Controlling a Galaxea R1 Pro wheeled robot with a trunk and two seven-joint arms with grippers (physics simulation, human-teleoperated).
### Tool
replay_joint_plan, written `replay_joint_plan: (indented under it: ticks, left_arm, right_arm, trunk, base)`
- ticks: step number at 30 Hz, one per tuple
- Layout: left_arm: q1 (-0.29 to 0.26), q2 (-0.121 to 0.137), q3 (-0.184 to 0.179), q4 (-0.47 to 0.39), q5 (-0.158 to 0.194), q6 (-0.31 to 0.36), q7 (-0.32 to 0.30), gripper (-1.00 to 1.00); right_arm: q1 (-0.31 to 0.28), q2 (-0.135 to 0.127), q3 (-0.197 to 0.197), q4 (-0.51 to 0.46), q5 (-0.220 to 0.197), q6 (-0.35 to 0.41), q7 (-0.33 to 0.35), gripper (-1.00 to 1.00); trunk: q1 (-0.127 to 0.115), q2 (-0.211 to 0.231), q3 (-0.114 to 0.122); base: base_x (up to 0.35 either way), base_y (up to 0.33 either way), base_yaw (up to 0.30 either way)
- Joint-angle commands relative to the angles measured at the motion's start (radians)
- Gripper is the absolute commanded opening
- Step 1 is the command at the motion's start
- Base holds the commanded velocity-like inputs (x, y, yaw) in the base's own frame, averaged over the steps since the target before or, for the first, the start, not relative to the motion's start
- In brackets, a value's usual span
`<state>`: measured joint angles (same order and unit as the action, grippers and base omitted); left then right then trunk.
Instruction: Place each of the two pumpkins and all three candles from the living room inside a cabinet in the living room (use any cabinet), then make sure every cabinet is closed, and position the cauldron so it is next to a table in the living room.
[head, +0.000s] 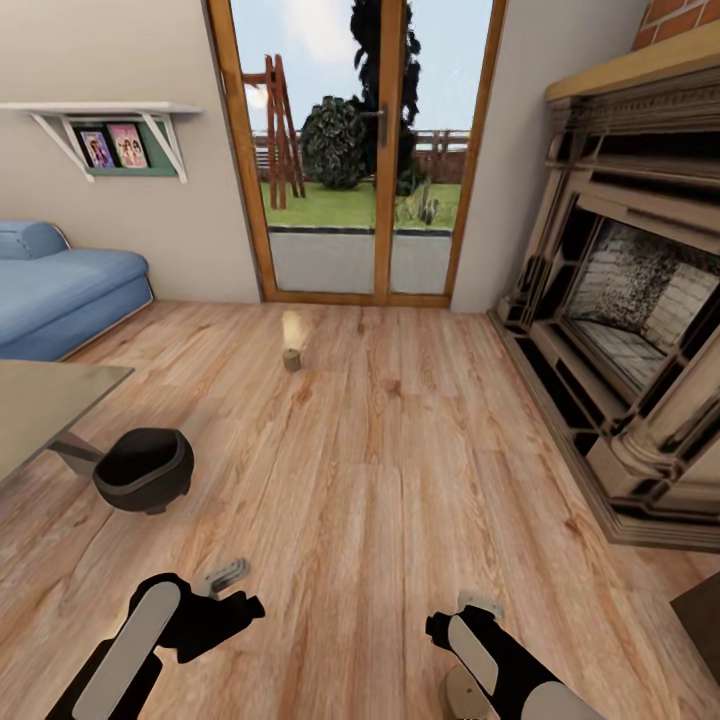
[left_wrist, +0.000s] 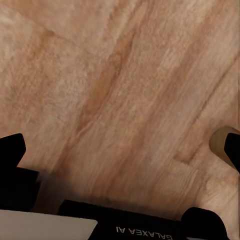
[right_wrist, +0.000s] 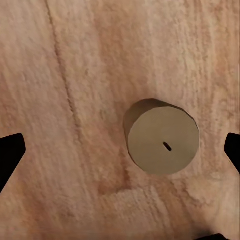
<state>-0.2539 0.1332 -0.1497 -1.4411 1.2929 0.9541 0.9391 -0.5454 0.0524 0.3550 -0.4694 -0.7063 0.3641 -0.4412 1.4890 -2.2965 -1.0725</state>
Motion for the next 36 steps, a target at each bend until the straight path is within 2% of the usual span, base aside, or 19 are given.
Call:
replay_joint_plan:
  ticks: [1, 3, 7, 29, 36]
  left_arm:
    - [-0.001, 0.001, -0.001, -0.001, 0.011, 0.001, 0.010, 1.00]
    - [-0.001, 0.001, -0.001, -0.001, 0.013, 0.001, 0.010, 1.00]
    - [-0.001, -0.002, -0.003, -0.001, 0.016, 0.002, 0.010, 1.00]
    - [-0.001, -0.004, -0.007, -0.001, 0.019, 0.002, 0.010, 1.00]
    - [-0.001, -0.004, -0.008, -0.001, 0.019, 0.001, 0.010, 1.00]
  right_arm:
    - [-0.001, -0.006, 0.007, -0.002, -0.008, 0.003, -0.008, 1.00]
    - [-0.001, -0.023, 0.006, -0.002, -0.008, 0.004, -0.008, 1.00]
    - [-0.001, -0.035, 0.006, 0.000, -0.009, 0.004, -0.007, 1.00]
    - [-0.001, -0.037, 0.007, -0.002, -0.007, 0.000, -0.004, 1.00]
    - [0.000, -0.039, 0.007, 0.009, -0.007, -0.005, -0.005, 1.00]
  trunk:
    - [0.004, -0.008, -0.004]
    - [0.011, -0.022, -0.010]
    - [0.027, -0.050, -0.023]
    - [0.111, -0.203, -0.092]
    - [0.114, -0.205, -0.119]
  base:
    - [0.000, 0.000, 0.000]
    - [0.000, 0.000, 0.000]
    - [0.000, 0.000, 0.000]
    - [0.000, 0.000, 0.000]
    - [0.000, 0.000, 0.000]
